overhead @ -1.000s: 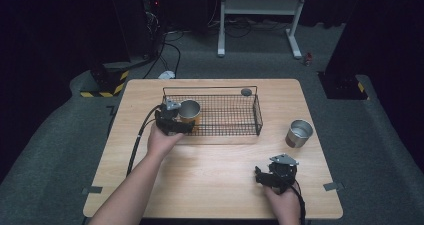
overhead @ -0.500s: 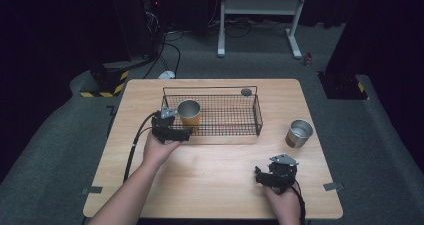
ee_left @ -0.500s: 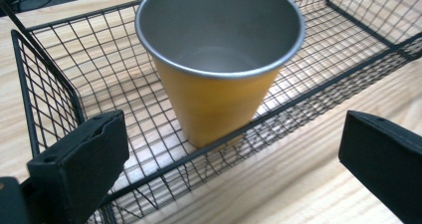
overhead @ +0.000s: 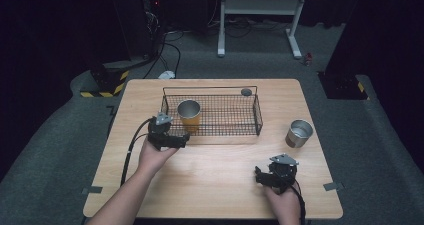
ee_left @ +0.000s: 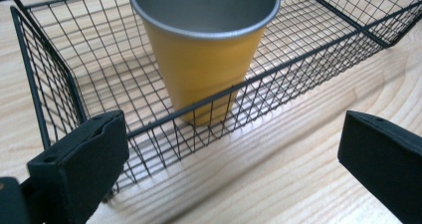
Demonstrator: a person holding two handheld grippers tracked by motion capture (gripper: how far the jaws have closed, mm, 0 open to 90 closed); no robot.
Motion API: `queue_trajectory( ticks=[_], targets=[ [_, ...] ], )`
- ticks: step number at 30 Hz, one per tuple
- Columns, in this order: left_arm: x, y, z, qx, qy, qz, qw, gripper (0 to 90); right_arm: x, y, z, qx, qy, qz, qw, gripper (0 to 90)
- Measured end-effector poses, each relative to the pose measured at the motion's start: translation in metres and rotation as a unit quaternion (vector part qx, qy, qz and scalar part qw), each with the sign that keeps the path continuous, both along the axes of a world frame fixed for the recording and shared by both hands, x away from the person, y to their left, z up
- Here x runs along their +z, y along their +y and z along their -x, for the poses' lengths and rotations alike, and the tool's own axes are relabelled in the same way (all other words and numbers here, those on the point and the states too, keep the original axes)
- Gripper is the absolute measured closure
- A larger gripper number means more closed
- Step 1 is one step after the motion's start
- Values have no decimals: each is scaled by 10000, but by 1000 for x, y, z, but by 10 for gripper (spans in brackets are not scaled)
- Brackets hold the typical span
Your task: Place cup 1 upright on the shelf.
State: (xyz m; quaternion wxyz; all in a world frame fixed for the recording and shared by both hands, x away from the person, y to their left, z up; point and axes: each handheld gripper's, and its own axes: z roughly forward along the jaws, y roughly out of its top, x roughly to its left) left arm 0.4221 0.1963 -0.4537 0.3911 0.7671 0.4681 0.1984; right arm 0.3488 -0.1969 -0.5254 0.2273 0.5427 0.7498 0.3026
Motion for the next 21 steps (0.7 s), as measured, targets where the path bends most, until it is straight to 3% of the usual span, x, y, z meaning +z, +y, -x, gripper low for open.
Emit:
queue_trajectory(
  ticks=[13, 21],
  targets=[
    [-11, 8, 20, -95, 96, -36, 9999, 1, 0, 0, 0, 0, 0, 1, 10000, 91],
    [-27, 18, 35, -160, 323, -55, 9993, 2, 0, 0, 0, -1, 1, 0, 10000, 91]
  ],
)
